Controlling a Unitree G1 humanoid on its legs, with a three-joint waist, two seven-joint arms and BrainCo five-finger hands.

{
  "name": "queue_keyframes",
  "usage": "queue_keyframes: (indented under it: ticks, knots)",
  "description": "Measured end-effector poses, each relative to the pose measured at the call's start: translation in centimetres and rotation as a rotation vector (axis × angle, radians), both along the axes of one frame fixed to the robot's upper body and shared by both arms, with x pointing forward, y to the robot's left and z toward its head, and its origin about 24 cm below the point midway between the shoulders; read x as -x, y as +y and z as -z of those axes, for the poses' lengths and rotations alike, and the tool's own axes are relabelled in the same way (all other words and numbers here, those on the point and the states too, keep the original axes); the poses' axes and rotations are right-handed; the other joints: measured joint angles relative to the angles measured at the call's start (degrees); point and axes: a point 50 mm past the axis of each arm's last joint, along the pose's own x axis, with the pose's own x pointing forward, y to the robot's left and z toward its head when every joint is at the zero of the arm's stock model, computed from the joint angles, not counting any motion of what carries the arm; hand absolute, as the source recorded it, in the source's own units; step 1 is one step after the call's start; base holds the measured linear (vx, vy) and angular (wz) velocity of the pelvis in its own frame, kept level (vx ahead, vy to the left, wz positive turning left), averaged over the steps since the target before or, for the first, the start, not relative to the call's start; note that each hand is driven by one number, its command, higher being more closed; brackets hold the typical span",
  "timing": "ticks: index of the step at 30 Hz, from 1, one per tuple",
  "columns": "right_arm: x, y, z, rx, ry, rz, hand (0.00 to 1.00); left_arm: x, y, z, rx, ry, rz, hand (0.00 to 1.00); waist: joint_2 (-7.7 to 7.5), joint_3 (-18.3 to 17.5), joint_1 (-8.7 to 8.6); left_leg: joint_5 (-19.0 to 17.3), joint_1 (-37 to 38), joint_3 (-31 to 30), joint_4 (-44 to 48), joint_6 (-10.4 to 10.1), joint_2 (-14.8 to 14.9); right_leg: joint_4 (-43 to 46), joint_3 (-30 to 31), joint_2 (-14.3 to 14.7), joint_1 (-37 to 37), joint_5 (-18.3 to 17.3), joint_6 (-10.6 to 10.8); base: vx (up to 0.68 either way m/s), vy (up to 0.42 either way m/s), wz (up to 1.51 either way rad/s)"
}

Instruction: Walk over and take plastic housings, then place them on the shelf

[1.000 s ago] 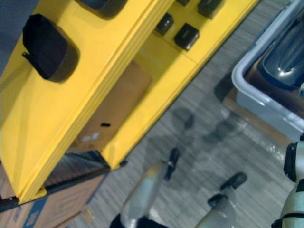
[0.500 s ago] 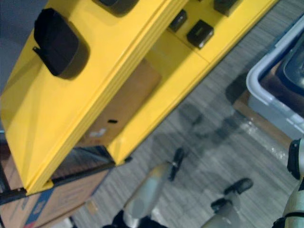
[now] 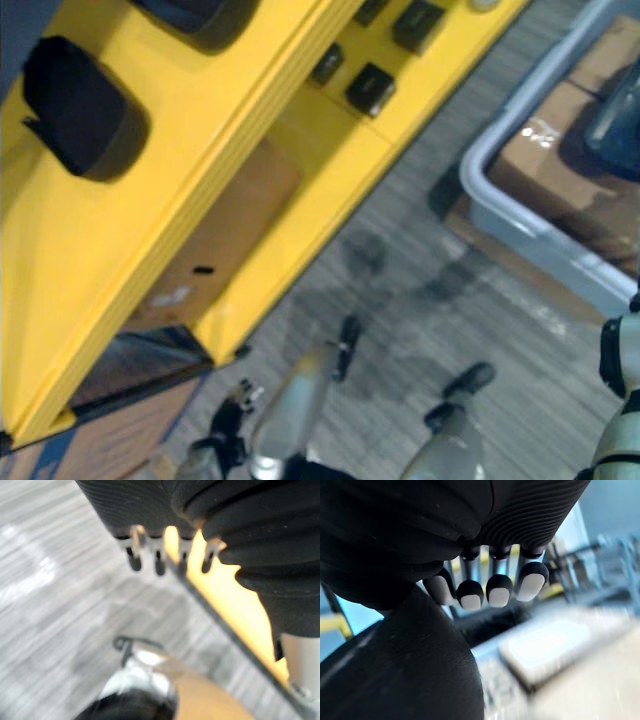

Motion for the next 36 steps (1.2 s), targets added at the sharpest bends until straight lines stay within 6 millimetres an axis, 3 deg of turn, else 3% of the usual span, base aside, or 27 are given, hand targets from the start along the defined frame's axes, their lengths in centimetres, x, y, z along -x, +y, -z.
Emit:
queue_keyframes:
  ticks: [2, 7, 10, 14, 16, 19, 24, 28, 33, 36]
  knots:
    - [-0.2, 0.6, 0.2, 0.024, -0.030, -0.033, 1.00, -0.1, 0.7, 0.0, -0.080, 0.021, -0.018, 0.00, -0.76, 0.1, -0.92, 0.4, 2.0, 0.9, -1.3, -0.4, 0.3, -0.2, 0.8, 0.2, 0.8, 0.0, -0.1, -0.01, -0.014, -0.22]
    - [-1.4, 3.4, 3.1, 0.054, -0.037, -0.159, 1.00, 0.4, 4.1, -0.4, -0.407, 0.107, -0.037, 0.00, -2.61, -0.1, -3.84, 2.7, 8.2, 2.6, -7.3, -2.0, 1.9, -0.9, 1.5, 1.8, 3.1, -0.2, -0.3, 0.02, -0.043, -0.20]
    - [-1.3, 4.3, 4.8, 0.066, -0.012, -0.204, 1.00, 0.6, 5.4, -0.7, -0.565, 0.141, -0.015, 0.00, -4.17, -0.8, -4.32, 3.9, 11.9, 3.4, -10.6, -2.8, 2.7, -1.9, 2.5, 3.0, 4.8, -0.5, -0.8, 0.03, -0.037, -0.21]
    - [-1.5, 7.0, 6.8, 0.074, -0.024, -0.334, 1.00, 1.1, 7.3, -0.8, -0.740, 0.213, 0.060, 0.00, -7.76, -4.3, -6.76, 4.9, 15.0, 5.1, -14.1, -3.7, 3.7, -3.7, 3.2, 4.6, 6.1, -0.6, -1.0, 0.03, -0.027, -0.18]
    - [-1.0, 7.7, 7.8, 0.085, -0.024, -0.379, 1.00, 1.2, 7.8, -0.7, -0.779, 0.237, 0.080, 0.00, -8.85, -6.8, -7.05, 5.1, 16.5, 6.2, -15.5, -3.9, 4.0, -4.2, 4.3, 5.1, 6.2, -0.6, -1.0, 0.06, -0.006, -0.23]
    - [-0.2, 9.0, 9.3, 0.081, -0.040, -0.440, 1.00, 1.1, 8.1, -0.4, -0.795, 0.254, 0.100, 0.00, -9.79, -10.4, -8.99, 5.1, 19.0, 7.3, -17.2, -4.0, 4.1, -5.8, 4.8, 5.6, 8.0, -0.4, -0.8, 0.07, 0.009, -0.18]
    - [1.0, 12.0, 11.4, 0.105, -0.053, -0.575, 1.00, -0.8, 6.6, -0.5, -0.621, 0.157, 0.133, 0.00, -10.85, -13.8, -11.45, 4.8, 21.7, 9.3, -18.2, -4.3, 4.4, -9.6, 6.1, 6.7, 10.6, 1.2, -0.7, 0.02, 0.004, -0.18]
    - [1.7, 14.9, 10.8, 0.190, -0.092, -0.730, 1.00, -3.9, 4.0, -1.5, -0.374, -0.002, 0.147, 0.00, -10.90, -15.1, -12.39, 4.7, 22.9, 10.6, -18.5, -4.4, 4.8, -10.8, 7.2, 7.4, 11.4, 1.9, -0.9, -0.02, -0.003, -0.17]
    - [2.2, 17.7, 10.2, 0.256, -0.156, -0.868, 1.00, -6.5, 0.4, -3.7, -0.079, -0.180, 0.202, 0.00, -10.50, -18.5, -13.06, 4.8, 23.6, 10.8, -19.2, -4.5, 4.9, -11.8, 7.3, 7.7, 12.0, 2.3, -0.9, 0.00, 0.006, -0.03]
    - [2.4, 18.9, 10.4, 0.309, -0.158, -0.936, 1.00, -8.3, -1.4, -6.4, 0.068, -0.312, 0.257, 0.00, -10.23, -19.5, -13.00, 4.8, 24.0, 10.6, -19.2, -4.5, 4.7, -12.5, 7.1, 7.7, 12.9, 2.7, -0.8, 0.00, 0.019, 0.04]
